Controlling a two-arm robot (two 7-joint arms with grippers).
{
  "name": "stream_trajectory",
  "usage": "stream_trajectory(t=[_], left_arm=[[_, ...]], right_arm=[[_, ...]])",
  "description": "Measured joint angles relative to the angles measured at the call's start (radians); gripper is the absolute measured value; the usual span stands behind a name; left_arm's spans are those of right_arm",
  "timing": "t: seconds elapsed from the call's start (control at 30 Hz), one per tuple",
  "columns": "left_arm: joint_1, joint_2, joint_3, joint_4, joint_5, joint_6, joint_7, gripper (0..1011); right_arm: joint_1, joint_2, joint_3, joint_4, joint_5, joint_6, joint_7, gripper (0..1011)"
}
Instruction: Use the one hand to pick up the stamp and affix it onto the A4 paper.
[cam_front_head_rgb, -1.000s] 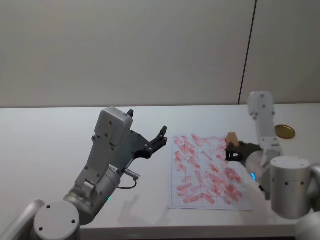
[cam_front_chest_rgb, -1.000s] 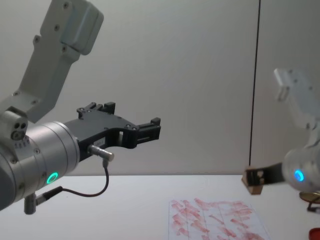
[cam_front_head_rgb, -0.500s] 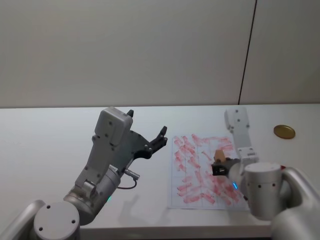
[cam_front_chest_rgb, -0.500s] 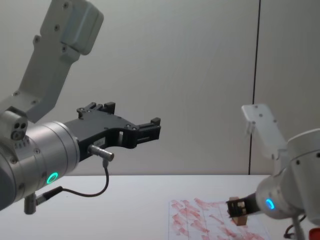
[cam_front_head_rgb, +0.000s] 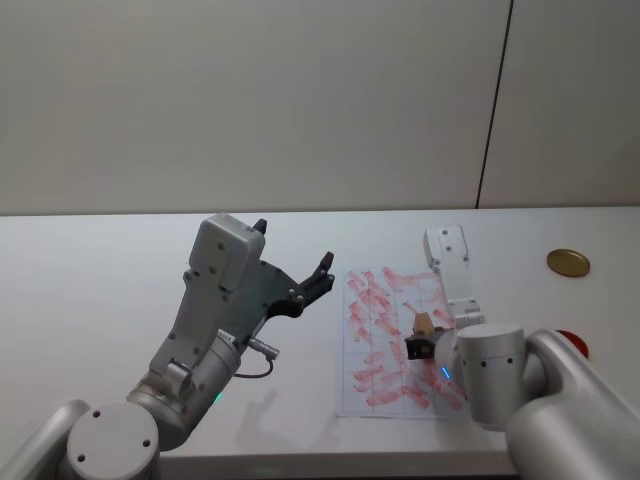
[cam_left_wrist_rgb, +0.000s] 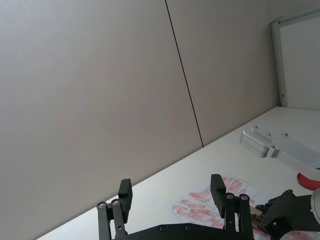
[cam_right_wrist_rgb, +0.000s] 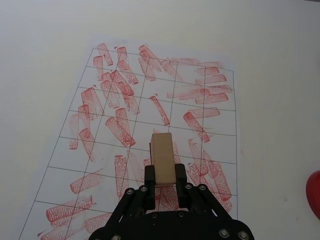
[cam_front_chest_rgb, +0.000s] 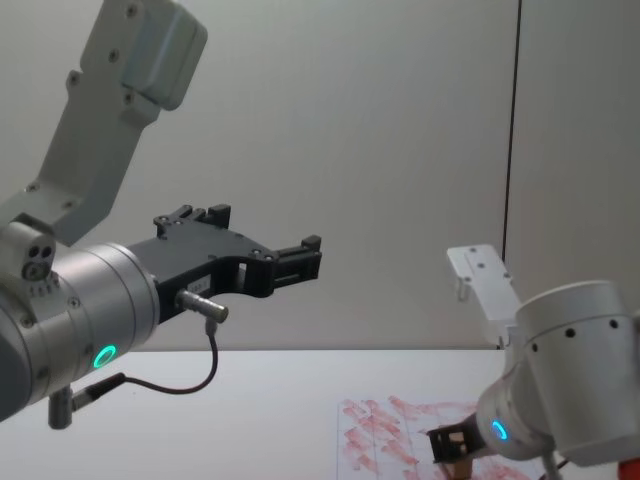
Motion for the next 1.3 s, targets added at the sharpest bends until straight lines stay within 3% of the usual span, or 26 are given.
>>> stream_trajectory(t=[0.53,0.97,1.3], left_arm=[[0.000,0.000,0.000,0.000,0.000,0.000,0.000,993],[0.000,0.000,0.000,0.000,0.000,0.000,0.000,993],[0.000,0.000,0.000,0.000,0.000,0.000,0.000,993]], right_arm=[[0.085,-0.033,0.017,0.164,0.016,-0.023,0.011,225],[0.117,-0.046,0.034,0.227,0.036,-0.025,0.014,225],[0.122,-0.051,0.052,0.233,0.065,-0.029,0.015,225]])
